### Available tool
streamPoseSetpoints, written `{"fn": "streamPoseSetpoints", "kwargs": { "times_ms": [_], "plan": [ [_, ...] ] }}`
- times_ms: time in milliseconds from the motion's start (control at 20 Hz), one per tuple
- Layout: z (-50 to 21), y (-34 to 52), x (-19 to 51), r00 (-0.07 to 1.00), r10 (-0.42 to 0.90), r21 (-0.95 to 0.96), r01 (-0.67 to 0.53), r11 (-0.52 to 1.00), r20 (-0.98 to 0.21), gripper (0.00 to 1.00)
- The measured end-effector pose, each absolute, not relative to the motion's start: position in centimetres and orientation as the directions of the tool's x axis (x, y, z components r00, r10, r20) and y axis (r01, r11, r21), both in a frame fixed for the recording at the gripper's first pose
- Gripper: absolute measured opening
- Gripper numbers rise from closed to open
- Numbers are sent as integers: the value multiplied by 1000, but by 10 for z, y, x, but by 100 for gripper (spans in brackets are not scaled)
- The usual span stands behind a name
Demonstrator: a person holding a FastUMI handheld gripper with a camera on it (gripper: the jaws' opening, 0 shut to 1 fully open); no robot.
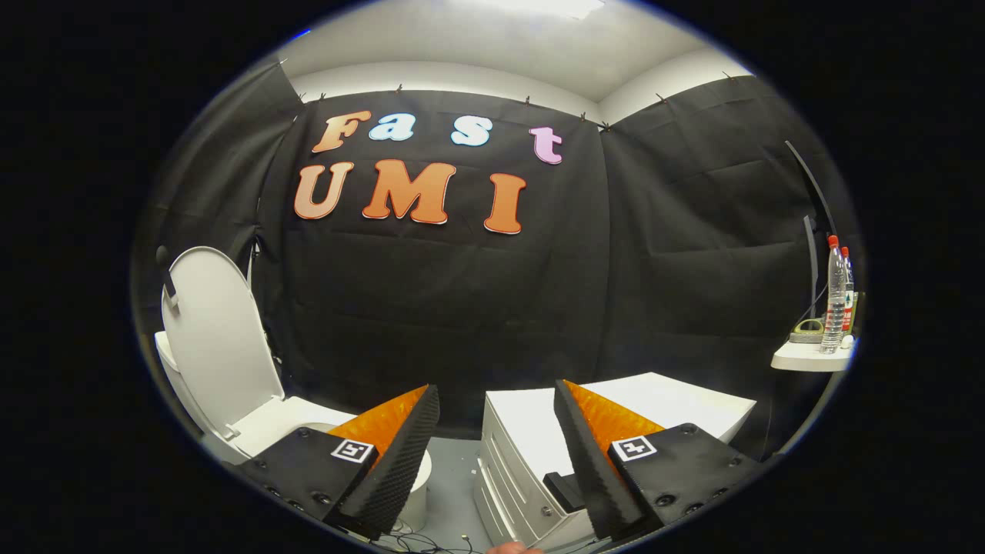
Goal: Open the toilet lid.
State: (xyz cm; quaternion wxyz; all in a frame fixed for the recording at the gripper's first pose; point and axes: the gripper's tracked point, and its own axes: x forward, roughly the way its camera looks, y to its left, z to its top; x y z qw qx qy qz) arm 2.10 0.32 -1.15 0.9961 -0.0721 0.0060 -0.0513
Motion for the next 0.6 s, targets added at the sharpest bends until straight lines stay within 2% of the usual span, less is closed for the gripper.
{"fn": "streamPoseSetpoints", "kwargs": {
  "times_ms": [600],
  "plan": [
    [-11, 15, 20, 997, -78, -165, 77, 983, -2, 97]
  ]
}}
